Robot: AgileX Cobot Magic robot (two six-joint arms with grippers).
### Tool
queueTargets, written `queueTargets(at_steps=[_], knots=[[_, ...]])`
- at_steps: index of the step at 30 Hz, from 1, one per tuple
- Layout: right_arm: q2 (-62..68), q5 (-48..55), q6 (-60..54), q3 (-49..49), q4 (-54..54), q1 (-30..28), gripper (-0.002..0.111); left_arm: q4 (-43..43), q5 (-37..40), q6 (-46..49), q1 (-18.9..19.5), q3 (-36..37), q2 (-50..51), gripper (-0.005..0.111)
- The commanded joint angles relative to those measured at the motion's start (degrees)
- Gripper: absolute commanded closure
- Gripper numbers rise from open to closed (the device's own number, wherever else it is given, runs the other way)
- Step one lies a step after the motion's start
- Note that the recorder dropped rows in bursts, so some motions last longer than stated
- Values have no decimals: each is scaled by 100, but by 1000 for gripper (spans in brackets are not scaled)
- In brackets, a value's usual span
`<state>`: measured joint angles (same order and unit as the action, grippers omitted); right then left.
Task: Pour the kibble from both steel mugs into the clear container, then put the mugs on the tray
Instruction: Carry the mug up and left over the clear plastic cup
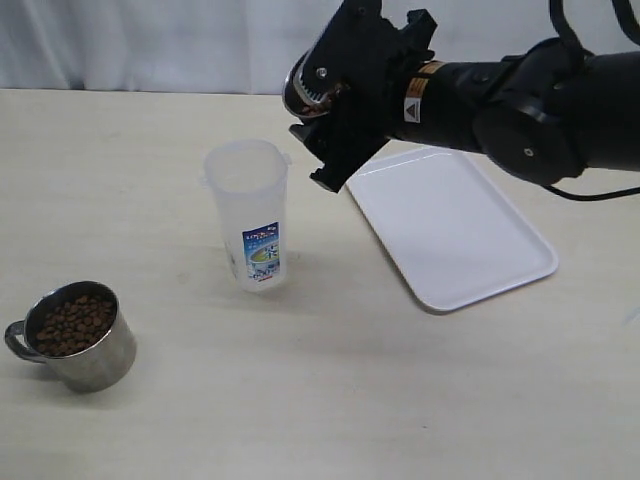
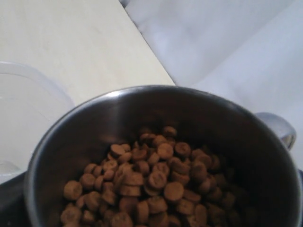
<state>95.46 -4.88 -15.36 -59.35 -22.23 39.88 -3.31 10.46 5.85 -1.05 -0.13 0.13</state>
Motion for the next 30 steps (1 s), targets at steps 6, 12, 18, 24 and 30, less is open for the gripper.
queueTargets(at_steps=[6,12,18,24,30], knots=[[-36,156,-24,-106,188,20,104,26,-43,-10,-8,13,-13,107],[-36,216,16,-106,231,20,104,26,-43,-10,-8,13,-13,107],[-36,521,3,-106,231,20,104,26,-43,-10,-8,13,-13,107],[-36,831,-6,-106,231,20,104,26,-54,-10,-8,13,-13,107],[-21,1128,121,-94,55,-71,104,26,-54,-10,-8,13,-13,107]])
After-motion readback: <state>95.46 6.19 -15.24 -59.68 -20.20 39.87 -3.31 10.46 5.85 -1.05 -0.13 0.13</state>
